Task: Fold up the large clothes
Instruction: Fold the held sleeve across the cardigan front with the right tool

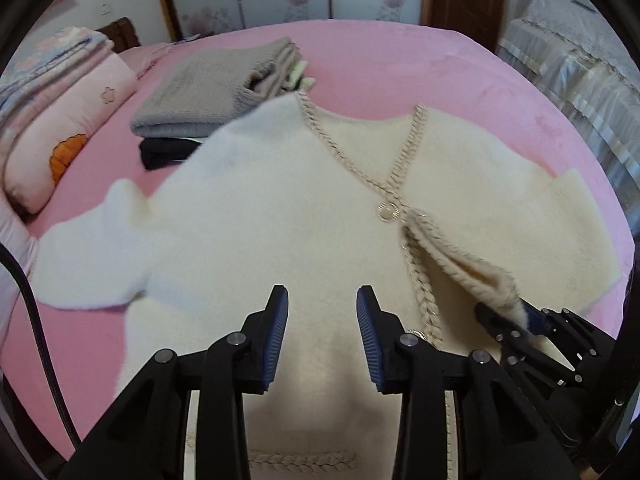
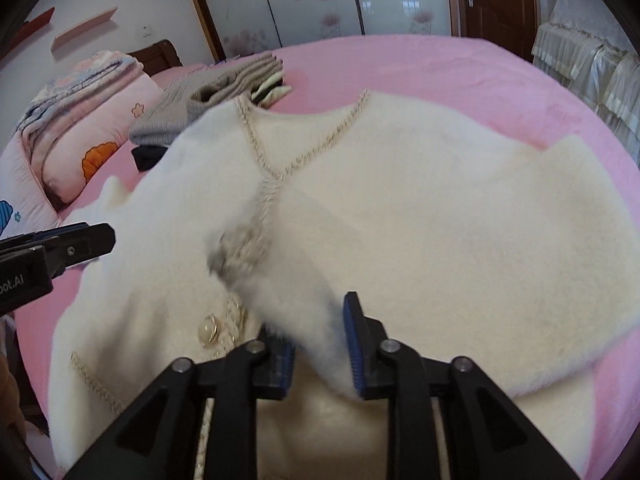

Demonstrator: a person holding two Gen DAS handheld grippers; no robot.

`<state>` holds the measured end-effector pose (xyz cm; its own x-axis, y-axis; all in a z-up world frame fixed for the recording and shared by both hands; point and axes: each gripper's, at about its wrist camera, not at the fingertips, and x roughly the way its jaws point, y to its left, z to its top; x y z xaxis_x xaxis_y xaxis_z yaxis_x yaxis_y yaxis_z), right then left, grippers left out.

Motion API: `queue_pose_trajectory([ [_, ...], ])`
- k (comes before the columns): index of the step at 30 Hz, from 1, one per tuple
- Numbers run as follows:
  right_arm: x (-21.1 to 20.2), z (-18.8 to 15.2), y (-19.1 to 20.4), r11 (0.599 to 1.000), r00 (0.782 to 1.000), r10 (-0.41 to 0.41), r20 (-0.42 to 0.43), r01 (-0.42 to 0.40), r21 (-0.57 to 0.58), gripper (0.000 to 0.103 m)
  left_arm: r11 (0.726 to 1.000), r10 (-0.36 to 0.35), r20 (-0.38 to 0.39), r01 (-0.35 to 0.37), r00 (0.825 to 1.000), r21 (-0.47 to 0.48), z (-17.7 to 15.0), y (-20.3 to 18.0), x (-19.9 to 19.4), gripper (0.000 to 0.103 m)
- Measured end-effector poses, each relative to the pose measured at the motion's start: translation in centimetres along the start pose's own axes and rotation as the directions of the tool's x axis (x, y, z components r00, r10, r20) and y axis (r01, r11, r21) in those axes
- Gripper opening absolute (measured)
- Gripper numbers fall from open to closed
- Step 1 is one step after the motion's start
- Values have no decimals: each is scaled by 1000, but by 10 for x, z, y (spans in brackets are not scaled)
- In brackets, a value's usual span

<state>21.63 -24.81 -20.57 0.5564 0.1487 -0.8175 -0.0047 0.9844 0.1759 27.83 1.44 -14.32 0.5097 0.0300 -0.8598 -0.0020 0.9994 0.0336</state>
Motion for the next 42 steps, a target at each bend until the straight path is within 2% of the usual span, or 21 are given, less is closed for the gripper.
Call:
queue_pose_trajectory([
  [3,-11,-5,0,1000,1000,4,16,-4,1,46,999,-34,7,33,999,31,-4,-10,-1,36],
  [6,-27,-11,-1,1000,999,15,29,-15,-6,48,995,-84,5,84,996,60,-7,-23,-4,36],
  [8,-36,-13,0,1000,999,17,38,-17,-13,48,988,-143,-11,143,990,57,-9,-30,-4,36],
  [10,-48,-18,-3,1000,999,14,52,-14,-19,48,975,-218,-28,219,976,34,-9,-34,-3,36],
  [12,-60,-22,-6,1000,998,7,66,-7,-14,48,965,-263,-32,263,964,0,-10,-34,-1,36],
  [13,-67,-24,-10,1000,997,2,76,-1,-8,48,961,-277,-45,276,960,-17,-11,-35,1,40],
  [17,-90,-36,-29,999,993,-31,110,27,38,48,945,-322,-89,314,943,-88,-14,-35,16,42],
  [25,-109,-61,-57,990,989,-84,125,69,124,48,922,-381,-168,361,909,-138,-24,-50,50,42],
  [33,-107,-71,-66,984,989,-84,121,63,164,48,910,-412,-182,393,893,-130,-29,-61,59,42],
  [35,-105,-74,-68,984,990,-79,120,58,171,48,889,-453,-180,428,873,-159,-28,-58,63,42],
  [37,-103,-76,-69,983,990,-79,114,59,174,48,854,-513,-173,480,841,-199,-29,-51,66,41],
  [40,-102,-81,-70,982,990,-79,114,58,179,48,796,-595,-160,550,788,-254,-33,-39,72,30],
  [42,-100,-84,-73,980,991,-75,111,53,190,48,767,-629,-150,578,763,-279,-37,-33,77,26],
])
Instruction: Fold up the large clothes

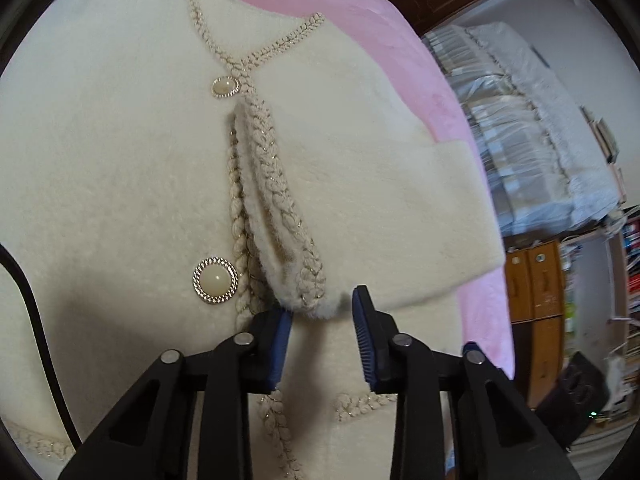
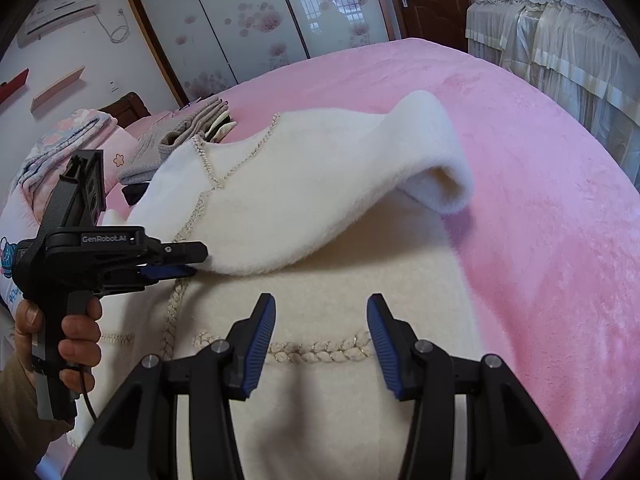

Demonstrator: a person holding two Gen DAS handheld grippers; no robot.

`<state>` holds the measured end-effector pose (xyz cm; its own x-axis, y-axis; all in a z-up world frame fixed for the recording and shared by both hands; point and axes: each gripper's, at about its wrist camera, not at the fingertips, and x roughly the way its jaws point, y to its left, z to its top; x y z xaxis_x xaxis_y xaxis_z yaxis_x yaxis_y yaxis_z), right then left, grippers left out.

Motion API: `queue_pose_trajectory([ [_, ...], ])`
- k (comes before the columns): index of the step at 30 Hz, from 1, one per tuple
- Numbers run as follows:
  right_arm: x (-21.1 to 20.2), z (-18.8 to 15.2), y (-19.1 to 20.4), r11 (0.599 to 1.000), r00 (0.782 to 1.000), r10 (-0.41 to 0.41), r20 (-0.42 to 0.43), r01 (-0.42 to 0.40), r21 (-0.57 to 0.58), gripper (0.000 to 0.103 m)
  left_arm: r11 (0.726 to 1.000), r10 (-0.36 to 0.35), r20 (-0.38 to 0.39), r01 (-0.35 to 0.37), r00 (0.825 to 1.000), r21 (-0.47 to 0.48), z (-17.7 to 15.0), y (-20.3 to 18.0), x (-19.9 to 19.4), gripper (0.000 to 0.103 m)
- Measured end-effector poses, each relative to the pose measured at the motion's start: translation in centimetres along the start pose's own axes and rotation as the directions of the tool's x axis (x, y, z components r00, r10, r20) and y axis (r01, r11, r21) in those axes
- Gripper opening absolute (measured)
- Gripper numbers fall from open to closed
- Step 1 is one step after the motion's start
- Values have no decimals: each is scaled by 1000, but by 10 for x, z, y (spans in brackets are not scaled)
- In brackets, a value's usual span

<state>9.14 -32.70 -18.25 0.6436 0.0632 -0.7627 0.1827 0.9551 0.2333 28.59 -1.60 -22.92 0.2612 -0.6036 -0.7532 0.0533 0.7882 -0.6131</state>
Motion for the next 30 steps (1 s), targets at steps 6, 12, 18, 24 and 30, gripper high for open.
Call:
queue_pose_trajectory([
  [6,8,-6,-8,1000,1000,-9,-16,10,27,48,1000,19,23,-19,1000,-15,5,-1,14,26],
  [12,8,5,-26,996,997,-82,0,82,32,48,973,220,37,-222,975,61,27,-25,35,13],
  [18,39,46,-74,981,987,-162,-11,162,108,48,906,306,205,-351,930,238,61,-96,7,12],
  [24,92,82,-94,968,981,-172,-91,186,169,39,815,375,374,-494,848,302,116,-137,-30,12],
  [30,87,95,-53,940,942,-334,21,334,-64,11,760,438,484,-599,758,251,149,-110,-72,12],
])
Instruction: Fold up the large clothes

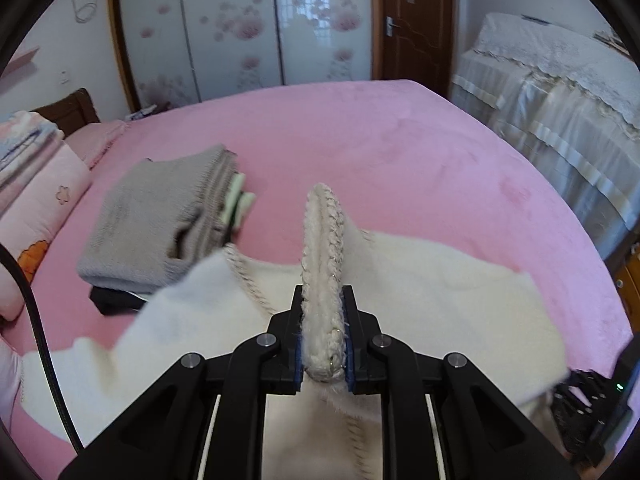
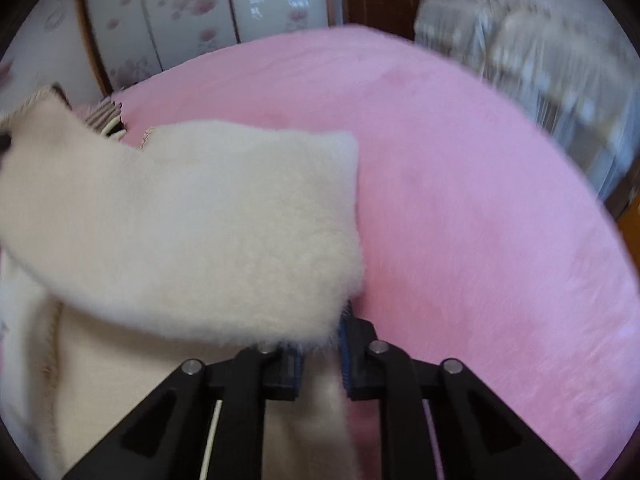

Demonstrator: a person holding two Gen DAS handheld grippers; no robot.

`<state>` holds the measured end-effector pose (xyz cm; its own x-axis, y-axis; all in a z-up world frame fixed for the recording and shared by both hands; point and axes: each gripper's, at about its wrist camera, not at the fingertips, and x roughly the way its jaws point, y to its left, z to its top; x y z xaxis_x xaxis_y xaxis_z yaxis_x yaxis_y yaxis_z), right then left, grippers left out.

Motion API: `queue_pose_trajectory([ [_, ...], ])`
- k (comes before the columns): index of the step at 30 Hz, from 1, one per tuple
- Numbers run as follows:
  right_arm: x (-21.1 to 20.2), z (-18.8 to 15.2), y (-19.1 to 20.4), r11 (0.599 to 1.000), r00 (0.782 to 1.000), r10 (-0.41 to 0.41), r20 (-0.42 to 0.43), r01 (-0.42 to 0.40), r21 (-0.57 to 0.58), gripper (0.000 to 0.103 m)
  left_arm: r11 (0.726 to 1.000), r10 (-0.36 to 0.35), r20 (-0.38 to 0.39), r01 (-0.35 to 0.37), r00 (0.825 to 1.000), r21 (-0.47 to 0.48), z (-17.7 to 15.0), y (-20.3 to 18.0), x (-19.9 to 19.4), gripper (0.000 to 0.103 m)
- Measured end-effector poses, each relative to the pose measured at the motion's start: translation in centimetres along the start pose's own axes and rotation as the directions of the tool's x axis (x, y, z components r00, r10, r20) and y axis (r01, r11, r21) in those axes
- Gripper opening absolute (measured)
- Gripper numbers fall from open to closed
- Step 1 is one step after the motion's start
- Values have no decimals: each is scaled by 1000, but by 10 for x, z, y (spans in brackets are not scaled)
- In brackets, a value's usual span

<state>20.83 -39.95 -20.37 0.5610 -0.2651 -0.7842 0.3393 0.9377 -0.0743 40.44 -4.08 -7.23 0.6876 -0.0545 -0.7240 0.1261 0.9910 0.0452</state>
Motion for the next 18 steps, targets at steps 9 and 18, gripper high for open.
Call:
queue_pose_trajectory([
  [9,16,-17,36,966,986,-161,-35,150,-212,12,995,-2,-286,-27,958,-97,-103,55,101,14],
  [18,-9,-13,11,993,994,3,-112,-16,-117,43,990,-122,-304,96,945,-100,-102,68,91,45],
])
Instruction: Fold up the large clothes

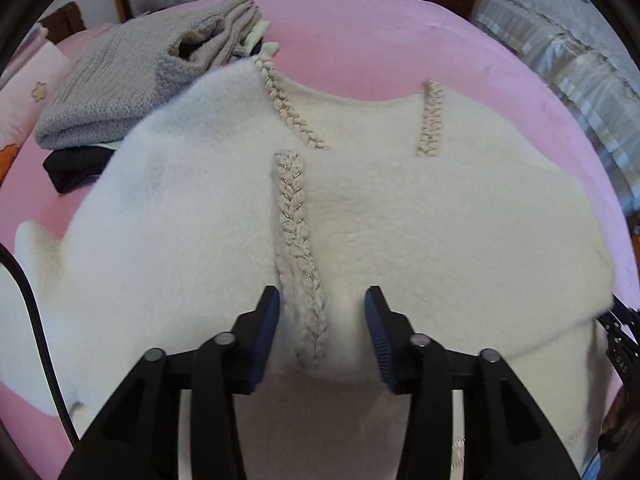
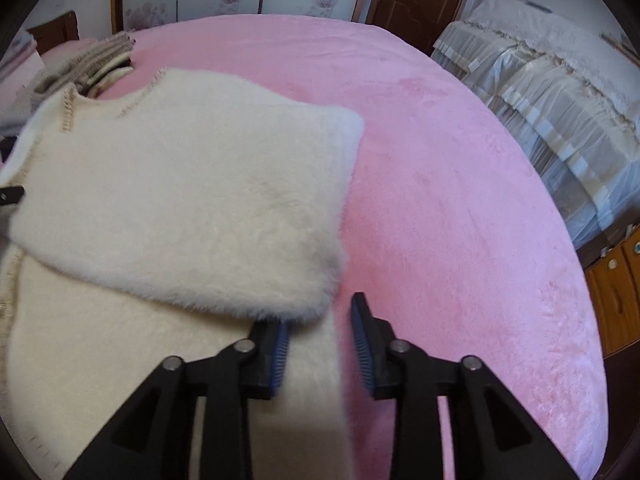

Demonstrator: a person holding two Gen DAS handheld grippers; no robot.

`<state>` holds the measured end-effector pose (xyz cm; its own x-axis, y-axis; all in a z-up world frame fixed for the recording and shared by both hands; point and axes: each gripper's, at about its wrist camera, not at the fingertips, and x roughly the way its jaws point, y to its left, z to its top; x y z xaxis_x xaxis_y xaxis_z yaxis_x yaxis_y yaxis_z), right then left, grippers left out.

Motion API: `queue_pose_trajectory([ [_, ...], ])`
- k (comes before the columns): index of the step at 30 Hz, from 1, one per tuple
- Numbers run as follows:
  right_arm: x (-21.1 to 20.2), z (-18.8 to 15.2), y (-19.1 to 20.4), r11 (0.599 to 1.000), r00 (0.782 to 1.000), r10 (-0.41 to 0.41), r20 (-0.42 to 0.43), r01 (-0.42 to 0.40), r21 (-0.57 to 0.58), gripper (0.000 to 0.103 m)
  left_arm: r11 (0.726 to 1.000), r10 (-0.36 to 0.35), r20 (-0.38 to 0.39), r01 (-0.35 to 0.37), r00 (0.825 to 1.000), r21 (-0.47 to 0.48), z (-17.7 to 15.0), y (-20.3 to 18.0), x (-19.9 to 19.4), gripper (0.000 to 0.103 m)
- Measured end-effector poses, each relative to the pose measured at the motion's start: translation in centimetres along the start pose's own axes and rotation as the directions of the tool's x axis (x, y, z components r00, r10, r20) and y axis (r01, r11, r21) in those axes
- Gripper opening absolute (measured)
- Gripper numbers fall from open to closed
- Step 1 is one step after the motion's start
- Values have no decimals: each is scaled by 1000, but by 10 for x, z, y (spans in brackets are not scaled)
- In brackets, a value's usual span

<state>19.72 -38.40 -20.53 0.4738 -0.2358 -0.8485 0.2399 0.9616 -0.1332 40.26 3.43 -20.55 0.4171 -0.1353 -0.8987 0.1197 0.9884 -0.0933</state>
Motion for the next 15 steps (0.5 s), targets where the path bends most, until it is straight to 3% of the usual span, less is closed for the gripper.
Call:
queue_pose_trajectory([
  [4,-37,-3,-8,990,989,143,39,-144,5,60,999,-37,40,37,998,2,6,19,-30,60],
  [7,-57,12,-14,977,975,209,76,-212,30,65,999,-22,63,23,998,-27,15,27,-34,60],
  [11,-45,59,-22,981,979,174,110,-181,64,70,998,27,47,-24,999,-55,42,33,-8,60],
  [15,8,103,-31,983,989,134,57,-140,122,70,998,29,26,-28,999,-58,66,31,17,60],
])
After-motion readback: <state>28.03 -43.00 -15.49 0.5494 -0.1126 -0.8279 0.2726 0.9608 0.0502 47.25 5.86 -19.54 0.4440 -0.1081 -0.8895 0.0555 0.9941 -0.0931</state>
